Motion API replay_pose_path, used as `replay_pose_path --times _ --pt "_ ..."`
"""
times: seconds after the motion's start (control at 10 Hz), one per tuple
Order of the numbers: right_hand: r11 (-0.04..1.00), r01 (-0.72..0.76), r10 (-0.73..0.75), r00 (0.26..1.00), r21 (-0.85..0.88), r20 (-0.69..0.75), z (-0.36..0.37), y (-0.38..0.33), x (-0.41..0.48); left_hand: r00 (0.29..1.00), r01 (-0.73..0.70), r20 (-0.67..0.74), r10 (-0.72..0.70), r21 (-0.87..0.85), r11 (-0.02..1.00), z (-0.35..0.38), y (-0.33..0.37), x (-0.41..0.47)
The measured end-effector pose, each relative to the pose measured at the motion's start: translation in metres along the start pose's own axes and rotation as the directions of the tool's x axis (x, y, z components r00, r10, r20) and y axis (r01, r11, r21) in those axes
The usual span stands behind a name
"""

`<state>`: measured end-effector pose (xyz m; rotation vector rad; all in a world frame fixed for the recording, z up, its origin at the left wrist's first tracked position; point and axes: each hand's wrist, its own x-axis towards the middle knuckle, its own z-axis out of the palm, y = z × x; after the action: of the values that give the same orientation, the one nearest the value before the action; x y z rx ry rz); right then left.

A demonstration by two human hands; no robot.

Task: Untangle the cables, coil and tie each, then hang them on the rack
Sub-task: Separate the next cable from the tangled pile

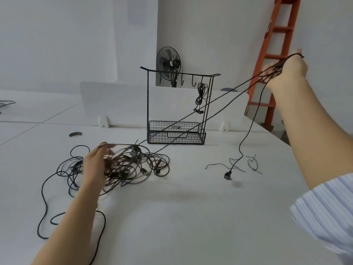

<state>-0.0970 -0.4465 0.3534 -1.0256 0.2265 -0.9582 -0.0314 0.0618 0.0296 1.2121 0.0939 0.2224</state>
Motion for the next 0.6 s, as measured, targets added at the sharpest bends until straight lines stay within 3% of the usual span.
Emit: replay_pose_path --times 0.1,0.2,0.3,0.4,0.5,0.6 --pt "0.981 -0.181 0.187 0.977 0.064 -0.104 0.019 0.101 -0.116 0.982 0.136 -0.092 -0.165 -0.263 0.955 -0.028 -0.018 0.041" --pt "0.958 -0.285 0.285 0.938 -0.030 0.197 0.043 0.136 -0.165 0.978 0.208 0.066 -0.198 -0.243 0.947 -0.028 -0.015 0.029" --pt "0.893 -0.306 0.408 0.859 -0.329 0.308 0.039 0.151 -0.181 0.974 -0.062 0.215 0.074 -0.064 0.996 -0.017 -0.003 0.013" --pt "0.851 -0.249 0.441 0.817 -0.462 0.371 0.036 0.163 -0.192 0.879 -0.298 0.425 0.217 0.134 0.945 -0.004 0.006 -0.009" --pt "0.857 -0.248 0.441 0.806 -0.452 0.394 0.038 0.169 -0.195 0.777 -0.389 0.623 0.084 0.370 0.844 0.017 -0.006 -0.029" --pt "0.890 -0.309 0.433 0.801 -0.334 0.413 0.042 0.169 -0.202 0.631 -0.689 0.775 -0.035 0.581 0.432 0.038 -0.032 -0.042"
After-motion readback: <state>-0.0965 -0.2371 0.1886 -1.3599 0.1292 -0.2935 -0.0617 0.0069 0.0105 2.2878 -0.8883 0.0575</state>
